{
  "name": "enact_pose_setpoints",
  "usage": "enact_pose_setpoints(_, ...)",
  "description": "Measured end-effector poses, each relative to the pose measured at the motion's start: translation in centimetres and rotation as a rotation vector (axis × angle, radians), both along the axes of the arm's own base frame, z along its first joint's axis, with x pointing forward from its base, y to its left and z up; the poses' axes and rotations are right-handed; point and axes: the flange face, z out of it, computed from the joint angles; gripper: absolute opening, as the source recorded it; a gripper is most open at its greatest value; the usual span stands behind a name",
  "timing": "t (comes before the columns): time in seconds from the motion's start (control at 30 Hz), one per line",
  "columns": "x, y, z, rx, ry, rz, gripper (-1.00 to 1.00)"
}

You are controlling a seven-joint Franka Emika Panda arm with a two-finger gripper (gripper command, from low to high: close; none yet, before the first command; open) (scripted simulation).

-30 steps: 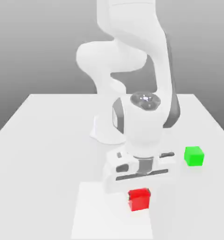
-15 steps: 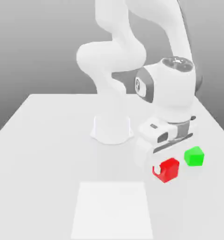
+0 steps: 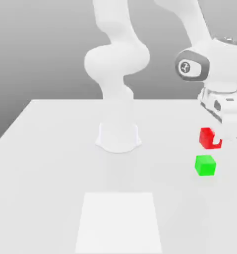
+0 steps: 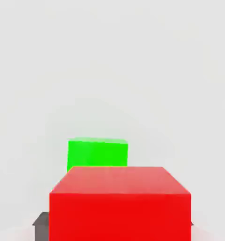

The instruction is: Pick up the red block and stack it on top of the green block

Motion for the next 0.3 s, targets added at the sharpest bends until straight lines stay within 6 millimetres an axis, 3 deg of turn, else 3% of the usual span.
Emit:
enact_pose_setpoints(0.17, -0.2, 0.0, -4.1, -0.001, -0.001, 0.010, -1.00)
enact_pose_setpoints(0.2, -0.2, 0.0, -4.8, 0.000, 0.001, 0.011, 1.00)
enact_pose_setpoints(0.3, -0.2, -0.1, -4.8, 0.000, 0.001, 0.009, 1.00)
